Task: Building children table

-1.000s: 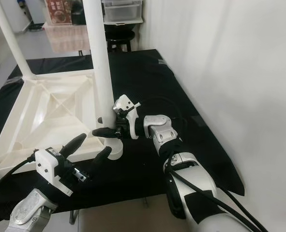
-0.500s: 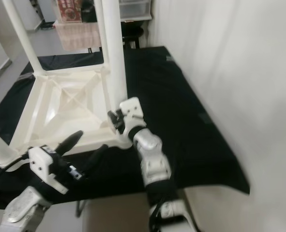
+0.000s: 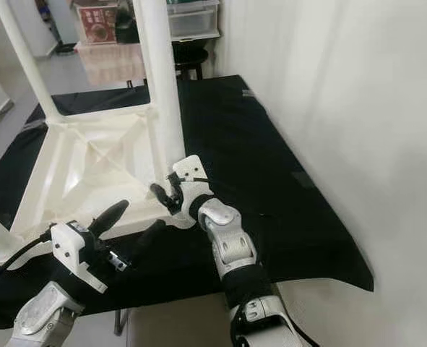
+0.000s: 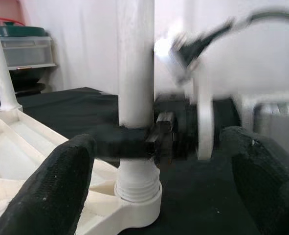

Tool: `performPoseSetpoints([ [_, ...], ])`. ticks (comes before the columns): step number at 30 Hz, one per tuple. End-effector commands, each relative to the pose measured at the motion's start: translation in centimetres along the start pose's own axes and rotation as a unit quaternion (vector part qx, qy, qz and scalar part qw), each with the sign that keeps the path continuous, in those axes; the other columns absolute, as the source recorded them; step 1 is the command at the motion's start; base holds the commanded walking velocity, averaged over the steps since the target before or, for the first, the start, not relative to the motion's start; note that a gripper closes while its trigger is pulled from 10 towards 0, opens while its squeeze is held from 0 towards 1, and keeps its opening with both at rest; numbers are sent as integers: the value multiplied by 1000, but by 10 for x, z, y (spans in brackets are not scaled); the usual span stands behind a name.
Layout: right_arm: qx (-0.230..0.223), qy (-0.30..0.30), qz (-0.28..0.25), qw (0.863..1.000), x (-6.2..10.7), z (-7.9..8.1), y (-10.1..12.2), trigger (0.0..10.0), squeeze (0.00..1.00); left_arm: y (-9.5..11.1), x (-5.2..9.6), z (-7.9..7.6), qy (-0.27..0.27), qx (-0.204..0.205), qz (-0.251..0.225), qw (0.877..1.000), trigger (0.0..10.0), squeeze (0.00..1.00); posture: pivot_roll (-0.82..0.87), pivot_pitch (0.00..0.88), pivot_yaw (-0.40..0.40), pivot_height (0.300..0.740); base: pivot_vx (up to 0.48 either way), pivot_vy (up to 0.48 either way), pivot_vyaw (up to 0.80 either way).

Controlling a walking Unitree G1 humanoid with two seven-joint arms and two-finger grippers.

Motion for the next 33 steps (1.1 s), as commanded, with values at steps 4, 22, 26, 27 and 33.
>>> performPoseSetpoints([
  [4,37,143,-12,989,1,13,17,10000,0,-3,2,-1,3,2,7,1000,10000,0,-17,34,5,740,0,0,0],
  [22,-26,176,33,984,-3,-10,16,0,0,13,21,-19,-4,13,7,1000,10000,0,76,152,4,740,0,0,0],
  [26,-22,166,29,985,-2,-15,17,0,0,14,23,-20,-5,15,9,1000,10000,0,75,152,3,740,0,0,0],
  [27,-16,162,31,986,-1,-16,15,0,0,14,23,-19,-5,15,10,1000,10000,0,74,151,2,740,0,0,0],
  [33,5,-37,97,995,-4,-44,-25,0,0,12,22,-15,-2,13,11,1000,10000,0,31,140,-22,740,0,0,0],
])
Point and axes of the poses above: a point about 5 cm out from each wrist's last joint towards the gripper, its own x axis pointing back from the gripper into the wrist, its own y axis along the axis of the wrist's last joint, z = x × y, the point moved 6 cm from there along -x, pointing out of the wrist towards the gripper, and after that the axes turned 7 degrees about -x, right-handed, at the moved point
